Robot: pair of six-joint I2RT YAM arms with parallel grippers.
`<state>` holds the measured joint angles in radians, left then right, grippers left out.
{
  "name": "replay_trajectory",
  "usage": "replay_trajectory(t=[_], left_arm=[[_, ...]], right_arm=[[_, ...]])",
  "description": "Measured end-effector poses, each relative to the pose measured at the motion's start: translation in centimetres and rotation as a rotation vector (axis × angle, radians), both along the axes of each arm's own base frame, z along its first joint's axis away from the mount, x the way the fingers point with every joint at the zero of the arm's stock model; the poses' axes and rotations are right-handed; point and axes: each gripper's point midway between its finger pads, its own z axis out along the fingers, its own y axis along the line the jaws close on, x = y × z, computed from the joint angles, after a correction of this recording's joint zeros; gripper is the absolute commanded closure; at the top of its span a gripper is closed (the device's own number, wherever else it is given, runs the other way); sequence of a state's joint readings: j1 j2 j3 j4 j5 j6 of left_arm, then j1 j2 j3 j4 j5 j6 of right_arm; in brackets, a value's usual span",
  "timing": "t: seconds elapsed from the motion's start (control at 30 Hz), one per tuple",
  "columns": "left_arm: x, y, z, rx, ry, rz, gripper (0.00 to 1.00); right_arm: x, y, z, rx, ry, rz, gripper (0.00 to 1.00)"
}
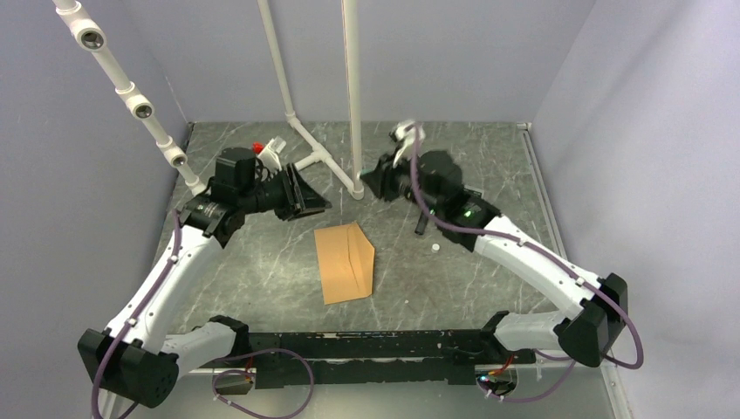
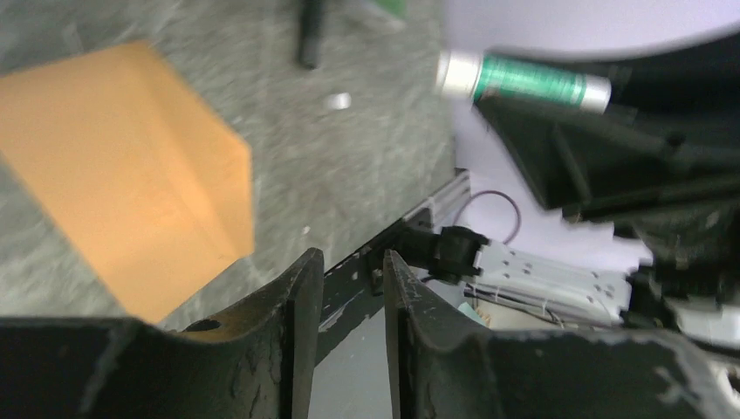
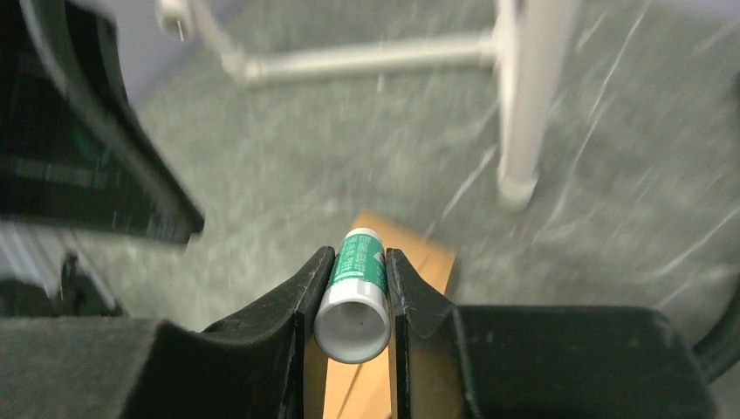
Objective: Place the letter into the envelope and seal it
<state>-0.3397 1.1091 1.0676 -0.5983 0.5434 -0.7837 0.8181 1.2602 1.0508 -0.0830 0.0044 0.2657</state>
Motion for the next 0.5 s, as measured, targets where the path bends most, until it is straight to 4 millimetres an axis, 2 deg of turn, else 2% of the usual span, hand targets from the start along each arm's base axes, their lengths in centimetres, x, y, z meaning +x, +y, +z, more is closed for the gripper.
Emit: replay_trajectory(t=[0.07,0.17,0.23,0.37,0.5], left_arm=[[0.0,0.4,-3.0,0.049,0.059,0.014,0.82],[-0.3,0.7,-8.3,0.106,0.187,0.02,0.84],[-0.1,0.7,-10.9,0.135,0.254,0.022,0.84],[0.8,0.6,-14.2,0.168,0.309,0.023,0.86],[1.2,0.5,-16.4,0.191,0.336,0.004,0.88]], right_arm=[[-1.6,0.6,-4.7,-0.087,0.089,0.018,1.0],[-3.6,2.5,-9.4,-0.183,0.17,0.065,1.0],[-4.5,3.5,-12.0,-0.234,0.213,0.083,1.0],[-5.6,4.4,-16.6,-0.332,0.291,0.09,1.0],[-5.8,4.5,-19.1,-0.379,0.337,0.067,1.0]])
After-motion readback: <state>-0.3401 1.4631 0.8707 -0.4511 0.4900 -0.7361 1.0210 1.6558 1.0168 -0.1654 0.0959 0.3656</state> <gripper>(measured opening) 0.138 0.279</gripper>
